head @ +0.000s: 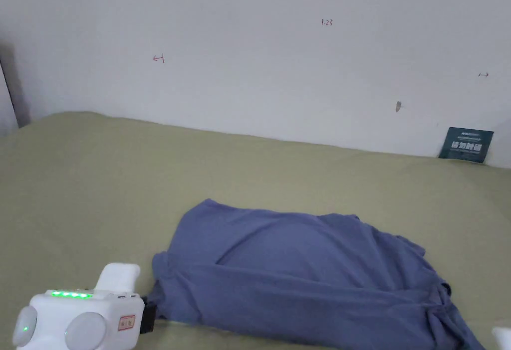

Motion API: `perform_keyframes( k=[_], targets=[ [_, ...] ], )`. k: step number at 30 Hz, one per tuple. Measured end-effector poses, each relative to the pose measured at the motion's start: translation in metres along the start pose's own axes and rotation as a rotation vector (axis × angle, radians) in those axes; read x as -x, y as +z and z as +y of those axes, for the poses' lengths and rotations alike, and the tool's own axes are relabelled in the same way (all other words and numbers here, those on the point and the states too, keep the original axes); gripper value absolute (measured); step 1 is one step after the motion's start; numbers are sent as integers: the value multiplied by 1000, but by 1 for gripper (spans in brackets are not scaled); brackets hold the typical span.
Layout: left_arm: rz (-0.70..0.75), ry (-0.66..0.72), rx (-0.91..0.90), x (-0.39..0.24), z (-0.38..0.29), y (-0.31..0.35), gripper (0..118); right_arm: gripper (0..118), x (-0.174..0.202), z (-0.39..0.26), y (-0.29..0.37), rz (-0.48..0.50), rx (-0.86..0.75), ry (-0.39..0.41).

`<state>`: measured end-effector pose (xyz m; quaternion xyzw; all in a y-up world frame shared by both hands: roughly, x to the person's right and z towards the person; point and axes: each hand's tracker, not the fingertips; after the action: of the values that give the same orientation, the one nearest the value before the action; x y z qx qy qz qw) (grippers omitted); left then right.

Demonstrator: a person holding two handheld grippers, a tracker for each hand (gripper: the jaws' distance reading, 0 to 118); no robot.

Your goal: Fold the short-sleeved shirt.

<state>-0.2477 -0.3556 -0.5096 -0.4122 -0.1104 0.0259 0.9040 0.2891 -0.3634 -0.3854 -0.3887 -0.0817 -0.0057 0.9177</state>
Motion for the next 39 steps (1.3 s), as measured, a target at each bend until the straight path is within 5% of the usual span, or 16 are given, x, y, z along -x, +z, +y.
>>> perform_keyframes(
  k=[2, 3, 4, 6, 12, 14, 16, 17, 19, 21, 24, 25, 29, 33, 37, 39],
  targets=[
    [6, -4, -15, 5, 7, -11, 9, 0, -3, 0, 1, 2, -6, -15],
    [32, -9, -23, 8, 11, -18, 31, 0, -5, 2, 2, 1, -11, -19],
    [49, -13, -24, 10, 17, -26, 69, 0, -10, 7, 0, 3, -18, -22],
    [38, -13, -9, 18, 26, -42, 88, 0, -17, 14, 0, 1, -26, -32],
    [62, 42, 146, 8, 25, -76, 82, 0, -37, 23, -5, -3, -33, -81],
    [93, 52, 48, 6, 22, -67, 63, 0, -40, 26, -11, 4, -33, -81],
    [89, 51, 73, -1, 27, -56, 23, 6, -44, 31, -22, 28, -4, -74],
    [84, 49, 77, 0, 30, -52, 8, 23, -46, 35, -29, 33, 28, -73],
    [-6, 66, 74, -6, 34, -45, 7, 81, -50, 40, -43, 29, 70, -80],
    [30, 29, 82, -16, 35, -42, 7, 95, -49, 42, -58, 49, 108, -107],
    [45, 9, 82, -18, 34, -45, 7, 81, -46, 45, -87, 41, 172, -120],
    [44, 21, 85, -19, 33, -44, 7, 49, -45, 45, -92, 52, 210, -110],
    [22, 37, 90, -11, 35, -40, 6, 8, -25, 48, -72, 10, 143, -11],
    [-4, 3, 75, -8, 41, -23, 6, 7, -14, 46, -40, 59, 112, 55],
    [-47, -1, 54, -2, 41, 1, 6, 7, -31, 45, -3, 132, 78, -100],
    [-47, -24, 47, -4, 36, 18, 6, 7, -33, 38, 13, 126, 72, -76]
  ],
)
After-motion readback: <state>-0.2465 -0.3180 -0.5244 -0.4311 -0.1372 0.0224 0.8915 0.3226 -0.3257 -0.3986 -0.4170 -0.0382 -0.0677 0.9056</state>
